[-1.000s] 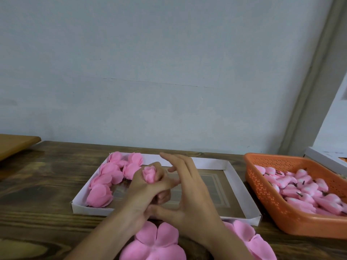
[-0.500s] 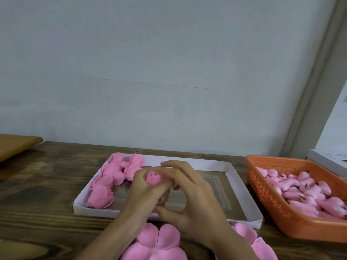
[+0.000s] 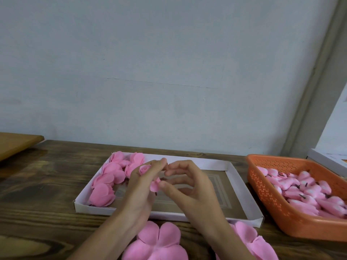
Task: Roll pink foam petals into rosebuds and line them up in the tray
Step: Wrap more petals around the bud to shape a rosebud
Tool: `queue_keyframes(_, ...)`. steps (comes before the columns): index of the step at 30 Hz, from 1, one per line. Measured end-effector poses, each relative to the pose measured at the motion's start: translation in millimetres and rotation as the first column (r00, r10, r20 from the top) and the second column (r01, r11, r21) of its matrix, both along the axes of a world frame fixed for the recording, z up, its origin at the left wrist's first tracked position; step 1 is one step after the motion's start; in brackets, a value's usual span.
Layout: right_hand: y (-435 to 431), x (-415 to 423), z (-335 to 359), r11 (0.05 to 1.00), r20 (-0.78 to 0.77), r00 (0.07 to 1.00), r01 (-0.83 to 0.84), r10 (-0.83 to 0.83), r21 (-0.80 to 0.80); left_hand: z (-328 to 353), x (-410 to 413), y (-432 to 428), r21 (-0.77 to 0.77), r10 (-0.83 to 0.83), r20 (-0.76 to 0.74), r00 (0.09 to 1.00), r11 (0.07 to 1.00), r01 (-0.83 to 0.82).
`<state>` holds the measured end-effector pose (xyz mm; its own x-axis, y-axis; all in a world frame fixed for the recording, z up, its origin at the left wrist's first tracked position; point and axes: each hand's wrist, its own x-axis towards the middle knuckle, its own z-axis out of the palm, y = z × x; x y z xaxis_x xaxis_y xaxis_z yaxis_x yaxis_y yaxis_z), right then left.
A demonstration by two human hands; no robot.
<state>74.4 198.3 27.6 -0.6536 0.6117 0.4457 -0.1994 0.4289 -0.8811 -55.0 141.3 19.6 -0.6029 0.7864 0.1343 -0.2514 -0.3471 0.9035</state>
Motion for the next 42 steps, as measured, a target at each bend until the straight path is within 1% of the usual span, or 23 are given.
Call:
queue_keyframes(3, -5.7, -5.9, -5.5, 1.0, 0.0, 1.0, -0.01, 0.01, 0.025, -1.7, 7.6, -2.5, 0.041, -0.067, 0.093, 0.993, 0.997, 0.063)
queue_keyframes(5, -7.4, -8.8, -8.8, 1.0, -0.027, 1.0, -0.001, 0.001, -0.004, 0.2, 12.1, -6.3, 0.056, -0.086, 0.12, 0.989, 0.995, 0.08)
queue_keyframes(8, -8.3, -10.1, -8.4, 0.996, -0.04, 0.999, 0.011, -0.015, -0.084, 0.7, 13.9, -8.0, 0.057, -0.095, 0.084, 0.992, 0.994, 0.09)
queue_keyframes(10, -6.5, -9.6, -6.2, 0.992, -0.04, 0.999, 0.005, -0.01, -0.126, 0.5, 14.5, -7.9, 0.085, -0.105, 0.042, 0.994, 0.991, 0.101)
queue_keyframes(12, -3.5, -7.7, -3.9, 0.987, -0.052, 0.998, -0.033, 0.025, -0.155, 3.3, 16.9, -8.9, 0.136, -0.114, 0.003, 0.993, 0.984, 0.113)
queue_keyframes(15, -0.6, -3.6, 1.3, 0.973, -0.09, 0.991, -0.118, 0.102, -0.199, 7.6, 15.4, -10.0, 0.17, -0.089, 0.032, 0.996, 0.982, 0.082)
queue_keyframes(17, 1.3, -1.5, 3.4, 0.963, -0.109, 0.987, -0.143, 0.121, -0.227, 10.5, 12.6, -11.6, 0.138, -0.061, -0.012, 0.998, 0.988, 0.062)
queue_keyframes(20, 4.1, 1.2, 6.2, 0.954, -0.122, 0.985, -0.147, 0.119, -0.26, 20.1, 8.8, -16.6, 0.062, -0.062, -0.105, 0.993, 0.996, 0.069)
queue_keyframes(21, 4.9, 2.4, 7.4, 0.951, -0.124, 0.985, -0.147, 0.117, -0.271, 26.1, 5.6, -20.1, 0.011, -0.045, -0.154, 0.987, 0.999, 0.047)
queue_keyframes(22, 5.8, 4.2, 8.9, 0.95, -0.124, 0.986, -0.145, 0.114, -0.278, 32.1, 0.0, -24.8, -0.063, -0.016, -0.245, 0.969, 0.998, 0.001)
queue_keyframes(23, 6.6, 5.8, 10.8, 0.949, -0.125, 0.986, -0.139, 0.108, -0.281, 37.3, -8.9, -30.9, -0.164, -0.007, -0.378, 0.926, 0.985, -0.059)
queue_keyframes(24, 7.6, 7.7, 12.9, 0.949, -0.131, 0.986, -0.135, 0.1, -0.285, 41.8, -19.1, -39.4, -0.276, -0.049, -0.518, 0.854, 0.955, -0.112)
queue_keyframes(25, 8.6, 9.5, 14.8, 0.947, -0.146, 0.985, -0.132, 0.092, -0.294, 44.7, -29.5, -49.6, -0.385, -0.146, -0.63, 0.763, 0.911, -0.144)
queue_keyframes(26, 9.6, 11.4, 16.3, 0.943, -0.162, 0.983, -0.132, 0.085, -0.306, 45.3, -38.5, -60.1, -0.487, -0.267, -0.698, 0.665, 0.857, -0.166)
queue_keyframes(28, 12.1, 14.3, 19.2, 0.94, -0.178, 0.981, -0.133, 0.079, -0.315, 40.3, -43.8, -79.5, -0.66, -0.498, -0.708, 0.501, 0.719, -0.218)
queue_keyframes(29, 12.7, 15.3, 20.4, 0.94, -0.176, 0.981, -0.136, 0.084, -0.313, 34.3, -39.7, -86.7, -0.706, -0.567, -0.692, 0.447, 0.662, -0.253)
queue_keyframes(30, 12.8, 16.0, 21.2, 0.94, -0.173, 0.98, -0.144, 0.093, -0.309, 26.6, -34.1, -91.8, -0.718, -0.586, -0.688, 0.428, 0.632, -0.291)
queue_keyframes(31, 12.5, 16.5, 21.5, 0.94, -0.171, 0.98, -0.153, 0.104, -0.304, 18.5, -27.3, -95.1, -0.711, -0.567, -0.697, 0.439, 0.627, -0.318)
queue_keyframes(34, 9.6, 16.6, 22.3, 0.941, -0.169, 0.978, -0.172, 0.126, -0.293, 0.4, -17.2, -95.7, -0.661, -0.461, -0.731, 0.503, 0.661, -0.354)
queue_keyframes(38, 6.0, 16.4, 22.7, 0.943, -0.169, 0.975, -0.185, 0.141, -0.277, -1.8, -14.8, -93.2, -0.611, -0.341, -0.719, 0.606, 0.727, -0.315)
queue_keyframes(40, 5.5, 16.5, 23.3, 0.942, -0.171, 0.975, -0.184, 0.14, -0.279, 0.4, -13.2, -92.7, -0.562, -0.285, -0.741, 0.609, 0.759, -0.329)
queue_keyframes(42, 6.3, 16.9, 23.3, 0.944, -0.169, 0.977, -0.172, 0.127, -0.282, 3.7, -12.6, -93.0, -0.543, -0.268, -0.756, 0.598, 0.766, -0.343)
